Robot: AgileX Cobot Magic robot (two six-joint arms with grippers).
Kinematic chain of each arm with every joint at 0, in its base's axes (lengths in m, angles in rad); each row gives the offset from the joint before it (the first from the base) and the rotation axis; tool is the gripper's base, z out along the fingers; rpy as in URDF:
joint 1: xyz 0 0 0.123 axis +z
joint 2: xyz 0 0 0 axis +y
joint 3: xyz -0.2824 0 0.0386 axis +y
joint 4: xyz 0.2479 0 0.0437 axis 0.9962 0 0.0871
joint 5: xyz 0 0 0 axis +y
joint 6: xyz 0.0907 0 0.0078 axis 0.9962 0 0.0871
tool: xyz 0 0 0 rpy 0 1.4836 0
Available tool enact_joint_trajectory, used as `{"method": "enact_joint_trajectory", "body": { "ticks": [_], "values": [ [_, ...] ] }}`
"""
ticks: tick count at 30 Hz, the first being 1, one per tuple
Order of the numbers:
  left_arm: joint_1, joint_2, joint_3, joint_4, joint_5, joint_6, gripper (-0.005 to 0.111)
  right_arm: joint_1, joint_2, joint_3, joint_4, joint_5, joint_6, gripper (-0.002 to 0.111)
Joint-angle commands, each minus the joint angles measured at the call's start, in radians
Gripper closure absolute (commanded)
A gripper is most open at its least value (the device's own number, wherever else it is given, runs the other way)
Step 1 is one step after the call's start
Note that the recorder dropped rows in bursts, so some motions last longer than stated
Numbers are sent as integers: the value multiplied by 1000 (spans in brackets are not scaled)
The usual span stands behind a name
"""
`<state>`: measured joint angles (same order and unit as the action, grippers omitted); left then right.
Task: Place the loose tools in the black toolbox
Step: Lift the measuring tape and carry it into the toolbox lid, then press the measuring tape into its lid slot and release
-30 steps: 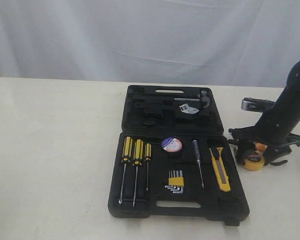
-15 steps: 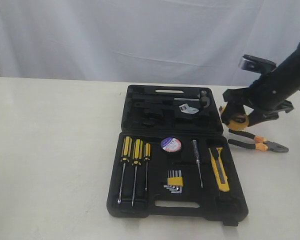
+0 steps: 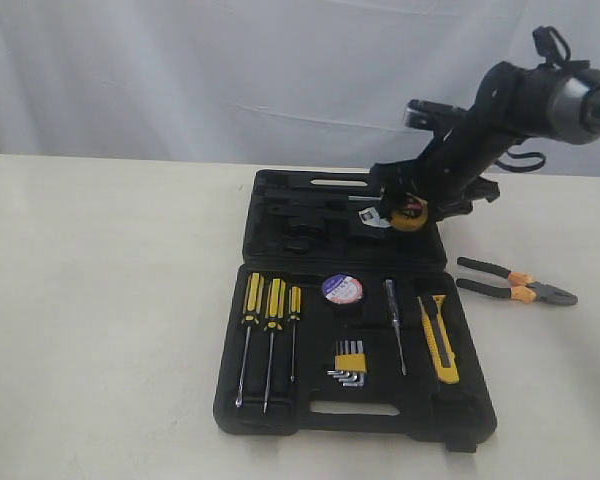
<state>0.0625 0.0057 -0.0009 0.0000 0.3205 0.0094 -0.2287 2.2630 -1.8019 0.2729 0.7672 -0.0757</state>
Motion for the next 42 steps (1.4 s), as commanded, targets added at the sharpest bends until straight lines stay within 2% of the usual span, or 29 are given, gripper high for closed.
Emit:
{"method": "enact_joint_trajectory", "body": {
  "ticks": [1, 14, 36, 38, 42],
  "values": [
    [-6, -6, 1, 0, -1, -2, 107, 3, 54, -13, -44, 50, 33, 109],
    [-6, -6, 1, 0, -1, -2, 107, 12, 54, -11, -175, 209, 109, 109],
    [-6, -6, 1, 0, -1, -2, 107, 12, 63, -11, -193, 187, 60, 108],
    [-6, -6, 1, 0, -1, -2, 107, 12, 63, -11, -193, 180, 48, 101],
    [-6, -6, 1, 0, -1, -2, 107, 12, 63, -11, -193, 189, 43, 70]
  ]
}}
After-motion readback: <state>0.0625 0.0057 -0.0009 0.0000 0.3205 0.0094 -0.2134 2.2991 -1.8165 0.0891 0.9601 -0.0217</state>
